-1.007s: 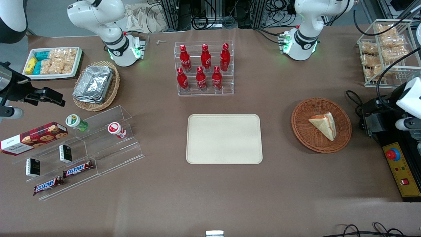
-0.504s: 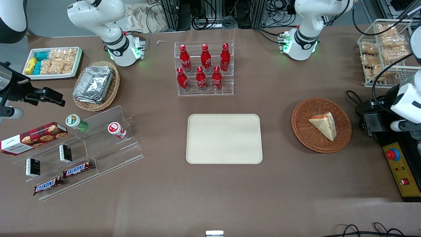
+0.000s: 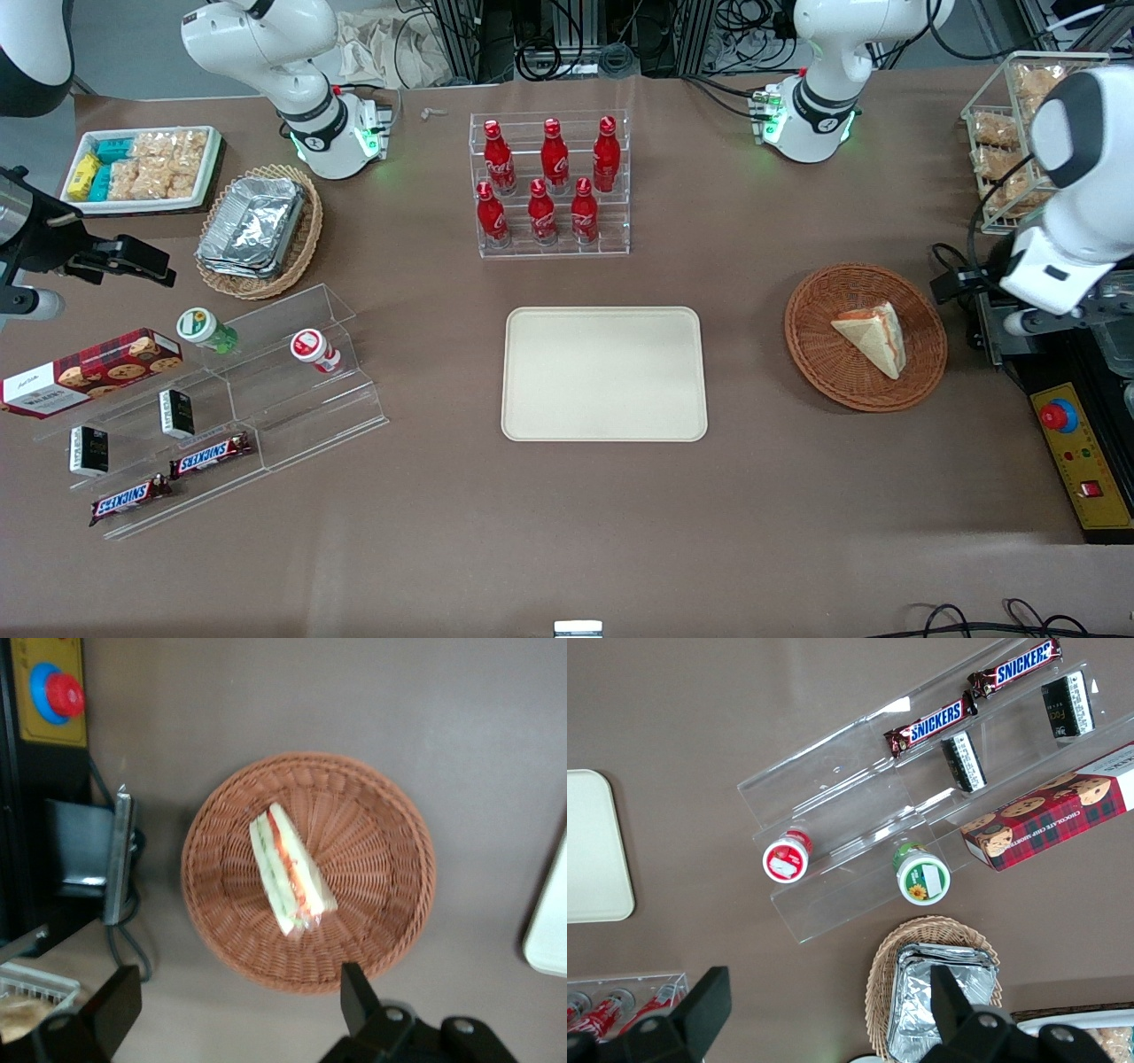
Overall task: Place sandwich from basket to tray
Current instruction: 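Lower the open left gripper onto the wrapped sandwich in the basket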
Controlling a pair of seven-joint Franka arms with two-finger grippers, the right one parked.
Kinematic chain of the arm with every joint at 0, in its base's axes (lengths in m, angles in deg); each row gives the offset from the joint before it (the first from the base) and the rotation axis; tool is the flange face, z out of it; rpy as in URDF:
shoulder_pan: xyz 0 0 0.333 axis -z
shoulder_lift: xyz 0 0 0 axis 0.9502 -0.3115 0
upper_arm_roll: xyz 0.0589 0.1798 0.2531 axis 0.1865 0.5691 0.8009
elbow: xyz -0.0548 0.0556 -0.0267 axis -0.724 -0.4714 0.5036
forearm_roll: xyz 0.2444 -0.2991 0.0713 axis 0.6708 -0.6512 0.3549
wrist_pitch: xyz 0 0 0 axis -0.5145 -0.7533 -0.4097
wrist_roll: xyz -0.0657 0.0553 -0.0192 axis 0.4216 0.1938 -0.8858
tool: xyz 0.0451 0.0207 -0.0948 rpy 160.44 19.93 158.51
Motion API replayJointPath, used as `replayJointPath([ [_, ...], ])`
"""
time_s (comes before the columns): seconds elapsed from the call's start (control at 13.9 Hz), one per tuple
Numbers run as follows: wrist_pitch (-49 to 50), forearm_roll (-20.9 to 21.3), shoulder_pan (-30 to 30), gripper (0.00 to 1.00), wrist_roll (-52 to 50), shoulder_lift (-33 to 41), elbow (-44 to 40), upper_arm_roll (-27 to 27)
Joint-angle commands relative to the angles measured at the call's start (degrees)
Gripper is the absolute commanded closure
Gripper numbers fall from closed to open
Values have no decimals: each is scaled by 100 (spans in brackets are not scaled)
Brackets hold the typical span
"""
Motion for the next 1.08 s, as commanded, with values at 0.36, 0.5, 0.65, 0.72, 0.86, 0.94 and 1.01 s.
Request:
replayJointPath([
  [0.36,-968,19,-26,0,-1144,-381,896,-50],
  [0.5,-1048,20,-26,0,-1262,-531,896,-50],
  [0.65,-1100,-15,-26,0,-1279,-646,914,-50],
  [0.72,-1109,-41,-26,0,-1323,-725,931,-50],
  [0.86,-1179,-51,-26,0,-1515,-891,931,-50],
  [0.94,-1293,-51,-8,0,-1691,-979,949,-50],
  [1.01,-1390,-42,35,0,-1832,-1015,984,-67],
])
